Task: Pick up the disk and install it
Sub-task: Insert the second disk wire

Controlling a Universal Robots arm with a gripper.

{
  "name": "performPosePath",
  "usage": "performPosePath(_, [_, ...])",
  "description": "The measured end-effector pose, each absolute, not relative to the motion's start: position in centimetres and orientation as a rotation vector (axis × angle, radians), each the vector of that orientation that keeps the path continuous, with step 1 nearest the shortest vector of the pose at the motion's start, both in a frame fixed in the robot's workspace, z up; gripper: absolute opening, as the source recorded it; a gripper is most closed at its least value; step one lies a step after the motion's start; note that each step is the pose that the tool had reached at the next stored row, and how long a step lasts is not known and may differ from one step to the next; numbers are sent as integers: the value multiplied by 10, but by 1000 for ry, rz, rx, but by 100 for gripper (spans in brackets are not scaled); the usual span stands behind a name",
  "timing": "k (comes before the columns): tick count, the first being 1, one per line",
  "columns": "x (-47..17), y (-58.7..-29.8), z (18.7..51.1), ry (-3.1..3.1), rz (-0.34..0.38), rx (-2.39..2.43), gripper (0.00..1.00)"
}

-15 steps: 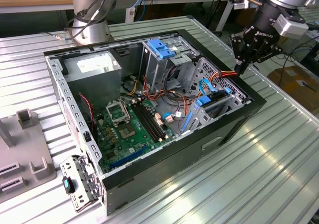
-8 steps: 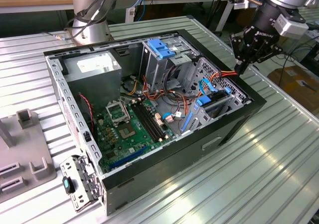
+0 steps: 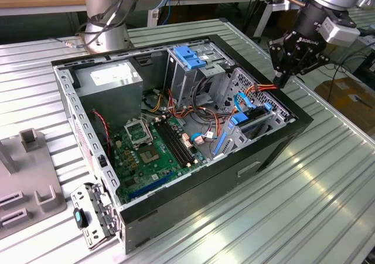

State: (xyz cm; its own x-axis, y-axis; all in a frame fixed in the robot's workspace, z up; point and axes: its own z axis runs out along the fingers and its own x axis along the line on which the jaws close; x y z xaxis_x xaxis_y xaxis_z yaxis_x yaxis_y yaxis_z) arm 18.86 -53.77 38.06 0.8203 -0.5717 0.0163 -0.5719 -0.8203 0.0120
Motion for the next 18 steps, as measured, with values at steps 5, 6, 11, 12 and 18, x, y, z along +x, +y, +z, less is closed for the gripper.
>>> performPosePath(5, [184,-538,381,-937,19,2982,16])
performPosePath(6, [183,-538,381,-937,19,2982,16])
performPosePath(11, [183,-538,381,-937,19,2982,16])
performPosePath(12, [183,-538,381,-937,19,2982,16])
performPosePath(18, [183,-538,381,-1047,18,2944,16])
